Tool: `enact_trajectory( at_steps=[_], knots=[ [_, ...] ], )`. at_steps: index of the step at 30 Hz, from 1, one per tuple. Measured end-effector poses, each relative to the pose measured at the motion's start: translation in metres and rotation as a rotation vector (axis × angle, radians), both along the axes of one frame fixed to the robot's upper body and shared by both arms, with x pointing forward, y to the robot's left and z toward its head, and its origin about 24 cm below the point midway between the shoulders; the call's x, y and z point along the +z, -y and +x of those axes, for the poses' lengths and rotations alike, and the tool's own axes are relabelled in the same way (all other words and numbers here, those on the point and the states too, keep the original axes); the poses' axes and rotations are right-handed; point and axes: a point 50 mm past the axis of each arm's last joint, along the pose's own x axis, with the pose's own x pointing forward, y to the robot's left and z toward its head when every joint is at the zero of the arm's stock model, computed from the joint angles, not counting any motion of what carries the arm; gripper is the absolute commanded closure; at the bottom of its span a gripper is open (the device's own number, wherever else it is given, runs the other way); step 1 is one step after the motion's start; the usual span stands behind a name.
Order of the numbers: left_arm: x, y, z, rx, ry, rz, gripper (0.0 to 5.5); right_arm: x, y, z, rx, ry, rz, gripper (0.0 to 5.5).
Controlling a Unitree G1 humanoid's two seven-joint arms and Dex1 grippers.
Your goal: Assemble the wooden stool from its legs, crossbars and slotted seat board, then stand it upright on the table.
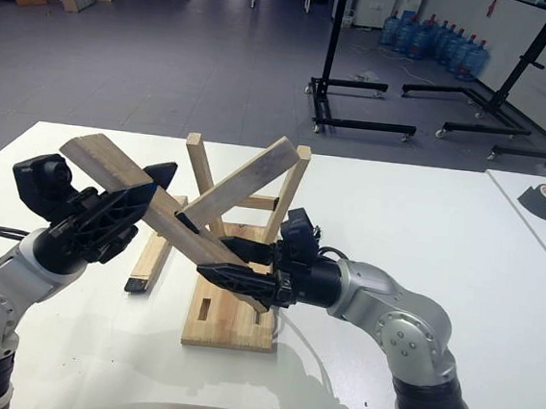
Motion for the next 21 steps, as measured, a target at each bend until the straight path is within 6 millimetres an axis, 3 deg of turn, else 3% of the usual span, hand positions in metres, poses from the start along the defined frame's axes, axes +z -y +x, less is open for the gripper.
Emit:
enact_trajectory(
  at_steps=[4,12,17,21],
  knots=[
    [-0.002,-0.003,0.003,0.015,-0.012,-0.003,3.44,0.000,-0.001,0.001,-0.010,0.018,0.007,3.47],
    [-0.003,-0.003,0.003,0.025,0.028,0.019,3.46,-0.005,-0.003,0.002,-0.015,0.039,0.001,3.47],
    [-0.006,-0.005,0.006,0.043,0.027,0.037,3.46,-0.012,-0.002,0.004,-0.030,-0.032,-0.026,2.38],
    [-0.005,-0.008,0.011,0.084,0.039,0.045,3.46,-0.024,0.013,-0.005,-0.048,-0.089,-0.093,1.63]
  ],
)
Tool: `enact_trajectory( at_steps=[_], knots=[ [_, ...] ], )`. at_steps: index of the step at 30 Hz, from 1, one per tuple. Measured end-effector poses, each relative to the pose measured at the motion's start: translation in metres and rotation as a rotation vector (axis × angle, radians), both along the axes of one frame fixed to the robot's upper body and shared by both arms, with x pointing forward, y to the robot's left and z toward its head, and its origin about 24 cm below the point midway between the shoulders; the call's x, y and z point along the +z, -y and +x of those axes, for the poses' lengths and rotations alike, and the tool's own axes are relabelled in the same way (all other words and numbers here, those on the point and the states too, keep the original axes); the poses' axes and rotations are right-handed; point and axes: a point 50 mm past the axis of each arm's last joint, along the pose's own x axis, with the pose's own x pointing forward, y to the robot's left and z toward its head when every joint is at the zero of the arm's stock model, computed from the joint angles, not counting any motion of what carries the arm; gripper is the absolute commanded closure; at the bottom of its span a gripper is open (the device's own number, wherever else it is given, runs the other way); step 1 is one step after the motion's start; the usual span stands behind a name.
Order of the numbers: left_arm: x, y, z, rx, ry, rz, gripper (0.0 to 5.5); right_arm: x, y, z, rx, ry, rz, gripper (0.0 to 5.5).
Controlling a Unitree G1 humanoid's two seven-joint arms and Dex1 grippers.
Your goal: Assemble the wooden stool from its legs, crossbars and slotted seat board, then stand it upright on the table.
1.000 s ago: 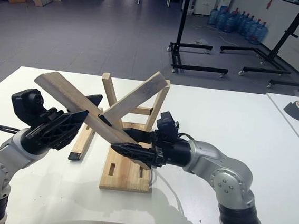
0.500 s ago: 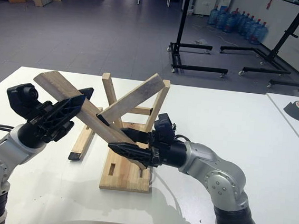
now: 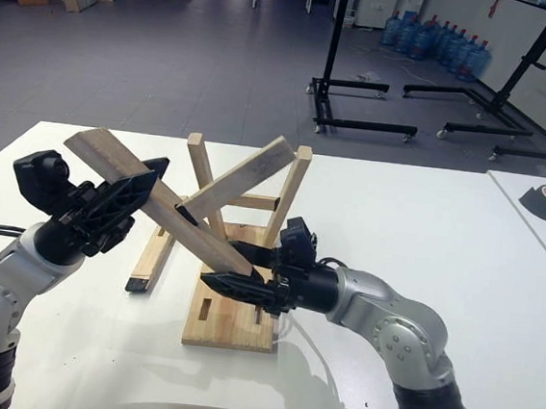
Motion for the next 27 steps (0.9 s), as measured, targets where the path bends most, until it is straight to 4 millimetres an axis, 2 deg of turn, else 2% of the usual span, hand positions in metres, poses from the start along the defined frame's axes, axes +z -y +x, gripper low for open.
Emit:
enact_trajectory(
  at_steps=[3,5,7,13,19,27],
  knots=[
    [0.000,-0.007,0.004,0.047,0.010,0.021,3.46,-0.016,0.019,-0.008,-0.045,-0.010,-0.139,1.60],
    [0.002,-0.016,0.008,0.100,0.037,0.098,3.46,-0.035,0.032,-0.003,-0.133,0.025,-0.323,1.60],
    [0.001,-0.019,0.010,0.109,0.066,0.173,3.46,-0.047,0.038,0.004,-0.210,0.055,-0.432,1.60],
    [-0.013,-0.011,0.022,0.066,0.122,0.406,3.47,-0.079,0.020,0.012,-0.257,0.207,-0.675,1.60],
    [-0.026,-0.005,0.020,-0.023,0.136,0.496,3.47,-0.084,0.011,0.015,-0.292,0.306,-0.719,1.60],
    [-0.033,-0.009,0.019,-0.054,0.145,0.559,3.47,-0.083,0.012,0.015,-0.296,0.292,-0.689,1.60]
  ],
)
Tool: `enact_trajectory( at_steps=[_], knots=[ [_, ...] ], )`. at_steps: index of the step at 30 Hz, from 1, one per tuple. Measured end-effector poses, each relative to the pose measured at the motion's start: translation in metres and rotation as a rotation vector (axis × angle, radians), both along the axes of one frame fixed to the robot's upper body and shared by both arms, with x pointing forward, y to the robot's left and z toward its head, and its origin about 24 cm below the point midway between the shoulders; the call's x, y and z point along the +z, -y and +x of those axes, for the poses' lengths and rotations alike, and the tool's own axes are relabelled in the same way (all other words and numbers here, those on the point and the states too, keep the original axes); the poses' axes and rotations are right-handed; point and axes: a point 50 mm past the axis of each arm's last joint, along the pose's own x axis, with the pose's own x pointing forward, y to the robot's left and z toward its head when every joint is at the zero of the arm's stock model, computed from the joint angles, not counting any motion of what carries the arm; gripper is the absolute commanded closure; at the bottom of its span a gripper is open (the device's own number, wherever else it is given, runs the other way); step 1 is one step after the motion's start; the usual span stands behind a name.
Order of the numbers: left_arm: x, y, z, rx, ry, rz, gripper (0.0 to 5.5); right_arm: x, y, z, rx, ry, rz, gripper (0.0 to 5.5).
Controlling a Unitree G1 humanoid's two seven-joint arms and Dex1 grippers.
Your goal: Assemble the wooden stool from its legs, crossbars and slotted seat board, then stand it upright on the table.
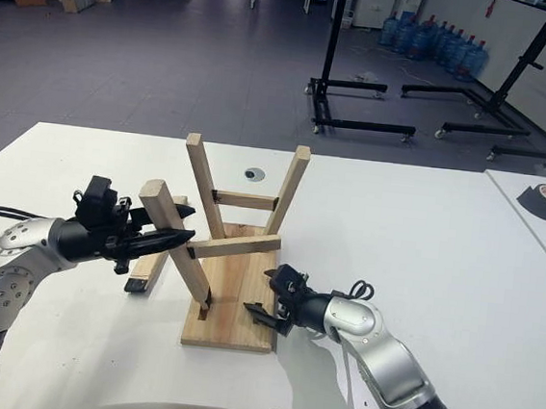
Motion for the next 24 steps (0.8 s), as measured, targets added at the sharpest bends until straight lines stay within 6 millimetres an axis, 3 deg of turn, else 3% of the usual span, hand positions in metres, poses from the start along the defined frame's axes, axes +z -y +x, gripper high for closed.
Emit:
enact_trajectory(
  at_steps=[9,24],
  knots=[
    [0.000,0.002,-0.003,-0.045,0.030,0.032,3.47,0.002,-0.007,0.000,-0.002,-0.008,0.065,1.60],
    [0.003,0.002,-0.013,-0.072,-0.018,0.042,3.48,-0.010,-0.007,0.003,-0.058,0.033,0.004,1.60]
  ],
)
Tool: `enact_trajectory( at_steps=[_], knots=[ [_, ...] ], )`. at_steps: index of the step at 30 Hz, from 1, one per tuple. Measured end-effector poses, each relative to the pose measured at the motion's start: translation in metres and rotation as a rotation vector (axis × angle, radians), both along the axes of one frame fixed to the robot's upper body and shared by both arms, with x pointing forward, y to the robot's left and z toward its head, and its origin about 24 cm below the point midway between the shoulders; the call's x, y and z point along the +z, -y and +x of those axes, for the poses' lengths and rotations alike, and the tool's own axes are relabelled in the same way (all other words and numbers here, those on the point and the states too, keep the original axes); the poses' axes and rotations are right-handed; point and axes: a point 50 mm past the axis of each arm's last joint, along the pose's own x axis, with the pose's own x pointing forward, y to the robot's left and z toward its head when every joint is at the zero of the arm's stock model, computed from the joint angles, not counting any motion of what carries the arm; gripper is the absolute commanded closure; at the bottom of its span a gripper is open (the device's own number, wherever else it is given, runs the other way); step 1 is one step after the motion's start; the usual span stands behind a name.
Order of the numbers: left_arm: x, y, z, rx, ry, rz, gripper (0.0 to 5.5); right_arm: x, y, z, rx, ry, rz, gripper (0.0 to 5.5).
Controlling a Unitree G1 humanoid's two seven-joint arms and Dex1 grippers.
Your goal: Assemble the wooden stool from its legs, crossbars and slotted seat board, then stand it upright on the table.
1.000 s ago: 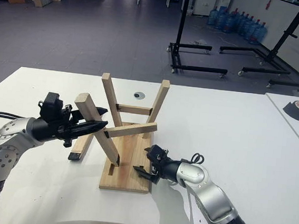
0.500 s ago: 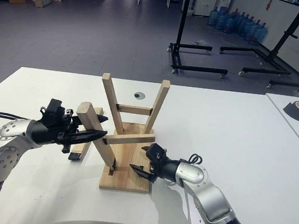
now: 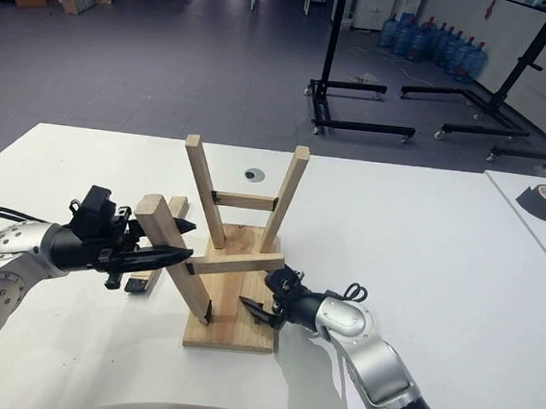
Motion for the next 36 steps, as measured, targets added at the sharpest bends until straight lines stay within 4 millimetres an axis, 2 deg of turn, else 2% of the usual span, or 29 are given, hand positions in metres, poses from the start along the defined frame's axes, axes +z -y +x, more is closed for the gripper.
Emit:
enact_trajectory(
  at_steps=[8,17,23,29,36],
  knots=[
    [-0.002,-0.008,0.005,-0.005,-0.003,0.038,3.48,-0.002,-0.001,0.000,-0.010,-0.002,0.006,1.60],
    [-0.005,0.006,0.008,-0.067,0.114,0.101,3.48,-0.004,-0.002,-0.001,-0.012,-0.014,0.010,1.60],
    [-0.006,0.005,0.009,-0.067,0.136,0.102,3.48,-0.005,-0.002,-0.003,-0.019,-0.032,0.014,1.60],
    [-0.009,0.006,0.006,-0.073,0.179,0.109,3.48,-0.005,-0.003,-0.003,-0.032,-0.034,0.025,1.60],
    [-0.018,0.013,-0.007,-0.100,0.187,0.106,3.48,-0.008,-0.001,-0.005,-0.047,-0.083,0.066,1.60]
  ],
)
